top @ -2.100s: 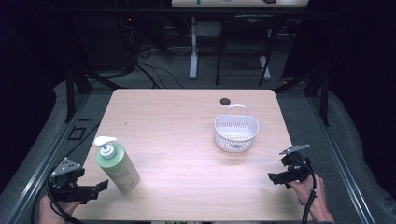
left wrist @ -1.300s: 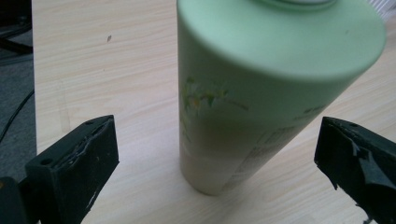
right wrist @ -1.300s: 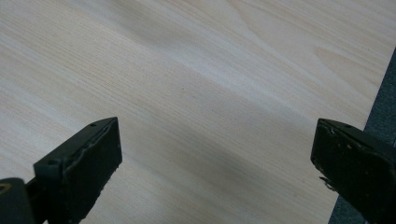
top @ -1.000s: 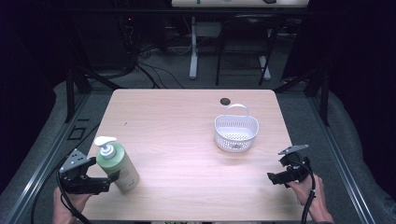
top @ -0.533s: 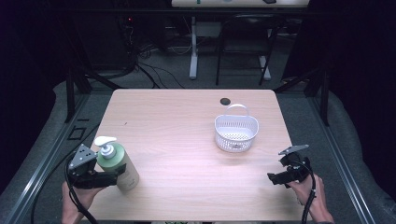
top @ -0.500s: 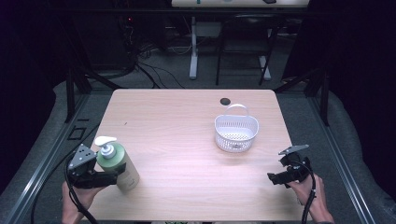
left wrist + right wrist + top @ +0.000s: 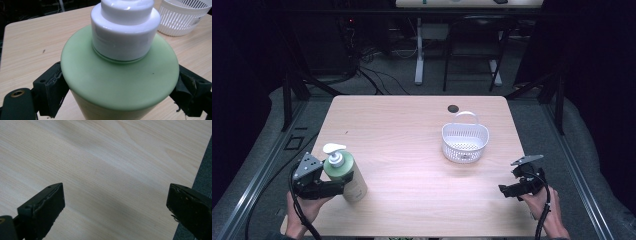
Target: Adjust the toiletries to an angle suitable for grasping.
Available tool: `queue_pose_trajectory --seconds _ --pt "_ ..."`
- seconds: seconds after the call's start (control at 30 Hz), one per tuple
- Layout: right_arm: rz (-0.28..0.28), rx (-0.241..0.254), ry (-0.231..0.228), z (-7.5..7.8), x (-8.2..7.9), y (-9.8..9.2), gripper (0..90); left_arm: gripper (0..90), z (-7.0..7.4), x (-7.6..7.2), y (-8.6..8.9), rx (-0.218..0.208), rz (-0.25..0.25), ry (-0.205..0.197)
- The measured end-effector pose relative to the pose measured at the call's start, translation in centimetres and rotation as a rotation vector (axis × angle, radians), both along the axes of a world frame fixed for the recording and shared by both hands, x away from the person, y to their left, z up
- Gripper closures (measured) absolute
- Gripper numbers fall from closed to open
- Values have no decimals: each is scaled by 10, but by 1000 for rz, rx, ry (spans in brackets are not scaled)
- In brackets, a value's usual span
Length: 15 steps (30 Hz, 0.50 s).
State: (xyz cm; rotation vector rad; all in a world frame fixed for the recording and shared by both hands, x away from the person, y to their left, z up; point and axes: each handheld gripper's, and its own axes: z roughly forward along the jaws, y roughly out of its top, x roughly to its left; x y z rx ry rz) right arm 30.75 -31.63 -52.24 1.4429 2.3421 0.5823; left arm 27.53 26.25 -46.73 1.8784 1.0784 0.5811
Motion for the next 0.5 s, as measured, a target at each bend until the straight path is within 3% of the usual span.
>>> queue_pose_trajectory --seconds 0.5 --pt "4 0 3 -1 0 0 17 122 1 22 -33 6 -105 1"
